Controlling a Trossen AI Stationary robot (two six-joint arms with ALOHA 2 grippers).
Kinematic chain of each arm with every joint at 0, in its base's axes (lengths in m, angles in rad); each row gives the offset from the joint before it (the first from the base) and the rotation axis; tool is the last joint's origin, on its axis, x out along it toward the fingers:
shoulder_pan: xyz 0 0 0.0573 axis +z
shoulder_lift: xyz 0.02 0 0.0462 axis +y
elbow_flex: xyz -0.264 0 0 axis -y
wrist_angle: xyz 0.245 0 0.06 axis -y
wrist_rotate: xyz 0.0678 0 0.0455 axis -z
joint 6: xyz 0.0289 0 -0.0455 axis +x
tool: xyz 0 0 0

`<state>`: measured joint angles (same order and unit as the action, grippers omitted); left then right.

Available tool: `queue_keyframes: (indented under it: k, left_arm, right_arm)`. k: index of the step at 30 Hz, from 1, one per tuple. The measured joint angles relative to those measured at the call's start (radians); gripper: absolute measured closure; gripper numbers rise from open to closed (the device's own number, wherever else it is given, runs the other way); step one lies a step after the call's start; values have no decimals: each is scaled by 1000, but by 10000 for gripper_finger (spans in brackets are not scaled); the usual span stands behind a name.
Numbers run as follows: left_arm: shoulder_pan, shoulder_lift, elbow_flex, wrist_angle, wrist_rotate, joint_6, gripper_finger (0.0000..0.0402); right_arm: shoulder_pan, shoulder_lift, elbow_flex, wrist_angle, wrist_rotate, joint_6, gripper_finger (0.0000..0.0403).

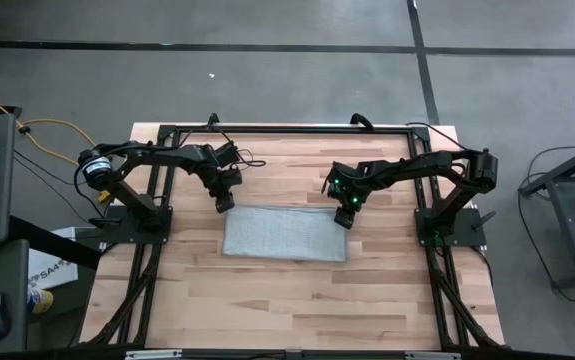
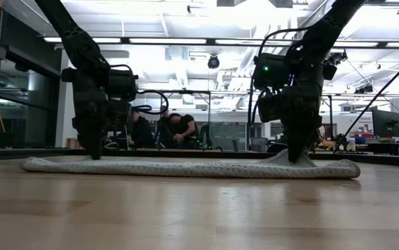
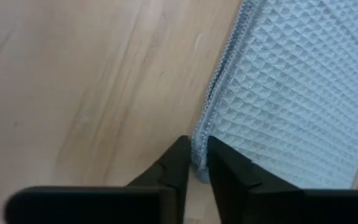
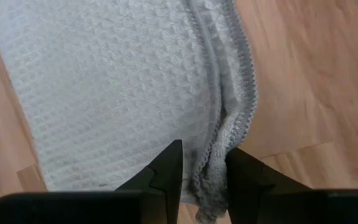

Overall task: Fold microfiber towels
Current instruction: Fold the gray towel

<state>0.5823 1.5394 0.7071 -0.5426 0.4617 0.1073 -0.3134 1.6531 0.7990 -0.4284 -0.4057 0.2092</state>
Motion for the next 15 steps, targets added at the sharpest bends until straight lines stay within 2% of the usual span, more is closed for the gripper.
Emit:
queue_keyframes:
  k: [2,4,10,15]
  left_arm:
    - [0,0,0,0,-22,0,381]
    - [0,0,0,0,-31,0,393]
    - [0,0,0,0,-33,0,375]
    - [0,0,0,0,-34,0,383]
  right_arm:
    - [0,0,0,0,16,4,314]
    - [-1,0,0,0,17,4,314]
    - [-1,0,0,0,24,7,318]
    - [-1,0,0,0,33,5,341]
